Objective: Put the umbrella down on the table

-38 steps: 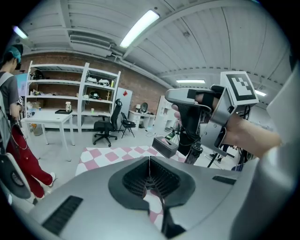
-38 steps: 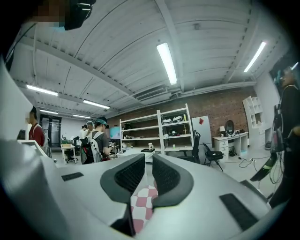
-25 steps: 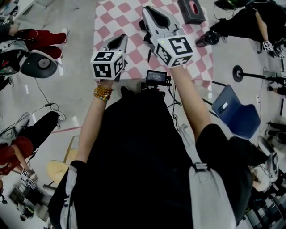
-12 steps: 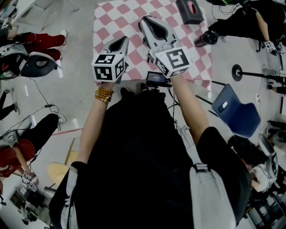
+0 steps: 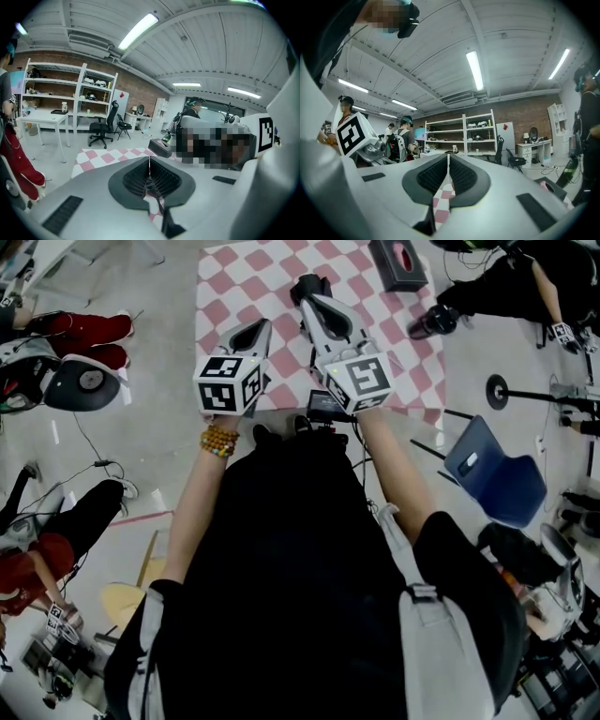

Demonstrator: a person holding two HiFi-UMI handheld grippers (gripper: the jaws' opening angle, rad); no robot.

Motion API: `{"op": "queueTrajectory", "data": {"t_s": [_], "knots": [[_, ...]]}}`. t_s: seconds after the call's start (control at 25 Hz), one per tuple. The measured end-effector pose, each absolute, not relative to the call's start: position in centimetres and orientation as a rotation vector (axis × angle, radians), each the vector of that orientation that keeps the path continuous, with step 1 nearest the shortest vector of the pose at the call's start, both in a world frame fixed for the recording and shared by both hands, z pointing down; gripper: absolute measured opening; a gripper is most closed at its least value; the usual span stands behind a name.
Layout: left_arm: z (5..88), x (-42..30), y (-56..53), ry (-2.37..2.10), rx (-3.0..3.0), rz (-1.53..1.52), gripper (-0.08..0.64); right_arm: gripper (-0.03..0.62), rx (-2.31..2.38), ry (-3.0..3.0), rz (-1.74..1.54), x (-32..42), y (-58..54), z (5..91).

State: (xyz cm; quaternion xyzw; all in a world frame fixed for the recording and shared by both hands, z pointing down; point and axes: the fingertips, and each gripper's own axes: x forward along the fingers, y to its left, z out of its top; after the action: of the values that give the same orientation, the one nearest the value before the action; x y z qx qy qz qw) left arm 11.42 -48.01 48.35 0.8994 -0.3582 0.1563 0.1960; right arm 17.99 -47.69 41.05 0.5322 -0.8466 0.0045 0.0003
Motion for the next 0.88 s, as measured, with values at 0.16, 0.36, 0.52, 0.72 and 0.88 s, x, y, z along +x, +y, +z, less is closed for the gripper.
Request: {"op": "queueTrajectory", "data": {"t_s": [0.16, 0.36, 0.52, 0.72, 0.88], "knots": [[48.4, 11.7, -48.1, -0.997, 2.52, 0.435, 0.015, 0.025, 1.679, -2.636, 0.067, 18.3, -47.6, 42.8], [48.3, 12.0, -48.0, -0.996, 2.53, 0.427, 0.015, 0.023, 1.674, -2.616, 0.11, 18.7, -47.3, 44.2], [48.3, 12.0, -48.1, -0.998, 2.532, 0.423, 0.015, 0.018, 1.672, -2.601, 0.144, 18.9, -47.3, 45.0], [48.5, 12.0, -47.9, -0.994, 2.532, 0.42, 0.015, 0.017, 1.651, -2.599, 0.164, 18.6, -47.0, 45.7], [48.1, 12.0, -47.6, -0.99, 2.536, 0.417, 0.015, 0.017, 1.643, -2.599, 0.171, 18.4, -46.7, 45.6]]}}
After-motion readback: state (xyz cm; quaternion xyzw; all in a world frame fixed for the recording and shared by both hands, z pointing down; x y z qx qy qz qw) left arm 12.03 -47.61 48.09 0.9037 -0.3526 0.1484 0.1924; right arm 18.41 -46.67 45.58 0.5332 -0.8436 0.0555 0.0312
